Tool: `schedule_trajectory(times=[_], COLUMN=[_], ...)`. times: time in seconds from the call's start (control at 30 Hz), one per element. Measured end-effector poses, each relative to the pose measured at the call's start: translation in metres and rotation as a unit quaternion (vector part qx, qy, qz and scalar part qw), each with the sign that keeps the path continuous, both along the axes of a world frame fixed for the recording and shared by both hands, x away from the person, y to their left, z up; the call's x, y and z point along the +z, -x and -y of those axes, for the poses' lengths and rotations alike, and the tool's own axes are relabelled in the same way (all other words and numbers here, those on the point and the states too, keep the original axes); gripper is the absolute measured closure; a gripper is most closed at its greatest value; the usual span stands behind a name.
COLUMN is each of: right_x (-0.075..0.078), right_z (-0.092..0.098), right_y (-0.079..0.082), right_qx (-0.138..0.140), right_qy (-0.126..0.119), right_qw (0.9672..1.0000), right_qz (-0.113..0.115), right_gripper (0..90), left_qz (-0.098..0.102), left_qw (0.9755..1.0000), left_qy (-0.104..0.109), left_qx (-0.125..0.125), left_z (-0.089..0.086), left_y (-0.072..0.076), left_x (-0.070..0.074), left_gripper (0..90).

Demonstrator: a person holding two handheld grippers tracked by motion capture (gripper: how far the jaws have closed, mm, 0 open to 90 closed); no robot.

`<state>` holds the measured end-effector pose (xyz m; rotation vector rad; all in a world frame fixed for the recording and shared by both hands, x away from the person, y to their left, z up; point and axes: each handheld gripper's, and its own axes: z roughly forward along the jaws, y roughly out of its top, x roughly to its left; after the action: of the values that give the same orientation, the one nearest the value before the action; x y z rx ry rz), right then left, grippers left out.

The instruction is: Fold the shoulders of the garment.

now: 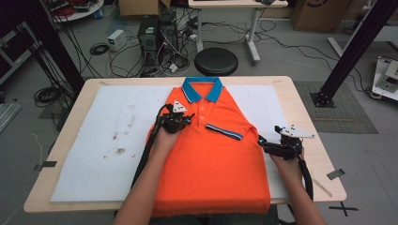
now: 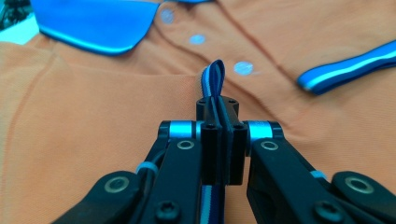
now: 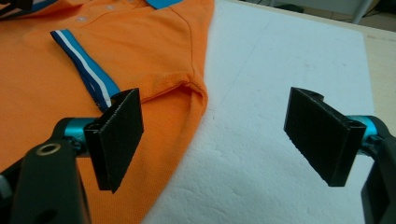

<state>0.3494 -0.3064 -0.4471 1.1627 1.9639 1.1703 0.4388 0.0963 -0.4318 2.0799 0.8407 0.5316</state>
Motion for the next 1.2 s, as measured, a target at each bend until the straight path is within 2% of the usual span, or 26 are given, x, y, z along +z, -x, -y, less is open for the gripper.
schedule_trajectory(times=[0.13,0.2,0.3,0.33,0.47,0.67,0.8,0.83,0.93,1.0,1.2], right_x=[0.0,0.0,0.0,0.0,0.0,0.002,0.01,0.013,0.016,0.016,0.018], right_z=[0.0,0.0,-0.001,0.0,0.0,0.004,0.007,0.008,0.01,0.01,0.01], right_y=[0.0,0.0,0.0,0.0,0.0,-0.001,-0.002,-0.002,-0.002,-0.003,-0.006], right_qx=[-0.001,0.0,0.0,0.0,0.0,0.007,0.009,0.01,0.01,0.01,0.013], right_qy=[0.001,0.002,0.004,0.003,-0.001,-0.012,-0.021,-0.02,-0.026,-0.026,-0.023], right_qw=[1.0,1.0,1.0,1.0,1.0,0.9999,0.9996,0.9997,0.9996,0.9996,0.9996], right_qz=[0.0,-0.003,-0.002,-0.002,-0.007,-0.008,-0.014,-0.009,-0.001,-0.007,-0.007], right_gripper=[20.4,20.4,20.4,20.4,20.4,20.4,20.4,20.3,20.3,20.3,20.3], left_qz=[0.011,0.01,-0.006,-0.008,0.008,0.037,0.037,0.037,0.038,0.032,0.031], left_qw=[0.9999,0.9999,0.9996,0.9994,0.9986,0.9952,0.9943,0.9942,0.9943,0.9947,0.9927], left_qy=[0.007,0.003,0.02,0.026,0.048,0.089,0.099,0.099,0.099,0.095,0.113], left_qx=[-0.009,-0.008,0.017,0.022,0.022,0.018,0.017,0.017,0.015,0.021,0.027], left_z=[0.0,0.0,-0.004,-0.007,-0.019,-0.05,-0.067,-0.071,-0.079,-0.084,-0.1], left_y=[0.009,0.009,0.005,0.005,0.014,0.041,0.058,0.061,0.066,0.066,0.071], left_x=[0.005,0.004,0.001,0.001,0.009,0.022,0.022,0.022,0.02,0.021,0.021], left_gripper=[87.4,86.1,60.5,55.0,40.7,32.3,27.6,26.2,25.6,23.9,20.8])
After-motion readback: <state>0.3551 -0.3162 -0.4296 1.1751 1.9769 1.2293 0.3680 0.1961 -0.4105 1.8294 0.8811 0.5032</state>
